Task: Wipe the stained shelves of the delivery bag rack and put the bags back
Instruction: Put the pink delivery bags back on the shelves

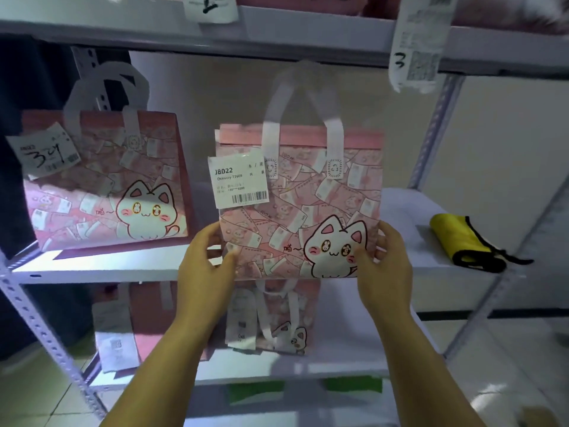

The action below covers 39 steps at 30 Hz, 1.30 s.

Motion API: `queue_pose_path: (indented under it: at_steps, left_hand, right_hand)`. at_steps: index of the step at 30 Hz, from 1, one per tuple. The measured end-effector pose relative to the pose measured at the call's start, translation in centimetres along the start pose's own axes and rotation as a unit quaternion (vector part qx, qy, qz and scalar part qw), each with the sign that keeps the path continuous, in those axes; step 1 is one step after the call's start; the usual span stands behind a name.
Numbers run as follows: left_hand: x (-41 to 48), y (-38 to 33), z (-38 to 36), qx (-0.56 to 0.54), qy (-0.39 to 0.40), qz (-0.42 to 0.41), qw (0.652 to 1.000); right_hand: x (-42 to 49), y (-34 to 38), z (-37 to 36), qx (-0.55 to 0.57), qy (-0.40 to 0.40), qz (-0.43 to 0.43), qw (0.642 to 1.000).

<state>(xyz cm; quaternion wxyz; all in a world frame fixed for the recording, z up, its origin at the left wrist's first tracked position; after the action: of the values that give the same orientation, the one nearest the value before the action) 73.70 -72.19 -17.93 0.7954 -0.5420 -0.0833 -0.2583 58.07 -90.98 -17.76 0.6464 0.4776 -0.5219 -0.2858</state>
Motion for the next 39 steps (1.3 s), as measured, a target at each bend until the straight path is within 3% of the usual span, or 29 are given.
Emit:
queue_pose_path:
  at_steps: [9, 14, 20, 30, 39]
  left_hand:
    - [-10.1, -0.2, 2.5, -0.056, 0.064, -0.005, 0.996]
    - [-15.4, 0.7, 1.1, -0.059, 0.097, 0.001, 0.994]
    - [-20.2, 3.3, -2.4, -0.085, 0.160, 0.074, 0.981]
    - [-22.3, 7.6, -12.9, -0.067, 0.235, 0.210, 0.946]
    - [-19.7, 10.1, -23.3, -0.058, 0.261, 0.250, 0.930]
  right_hand:
    - [-9.9, 0.9, 7.3, 0.004, -0.028, 0.002, 1.000]
    - [-13.8, -0.9, 11.7, -0.025, -0.044, -0.047, 0.998]
    - [-16.3, -4.9, 15.4, -0.054, -0.041, -0.114, 0.991]
    - [-13.9, -14.4, 19.1, -0.080, -0.011, -0.231, 0.970]
    - [-6.7, -22.9, 20.3, -0.053, 0.068, -0.280, 0.956]
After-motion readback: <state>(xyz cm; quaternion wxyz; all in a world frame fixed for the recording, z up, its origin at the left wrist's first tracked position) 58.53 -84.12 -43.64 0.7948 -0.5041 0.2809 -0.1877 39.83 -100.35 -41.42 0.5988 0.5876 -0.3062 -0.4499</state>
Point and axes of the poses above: each hand's wrist, its own x-axis towards the middle knuckle, its own z-axis out of the back of the hand, y = z × x, the point moved 2 cm from there along x, towards the middle knuckle, and after that the axes turned 11 degrees about x, right-handed, at the moved point
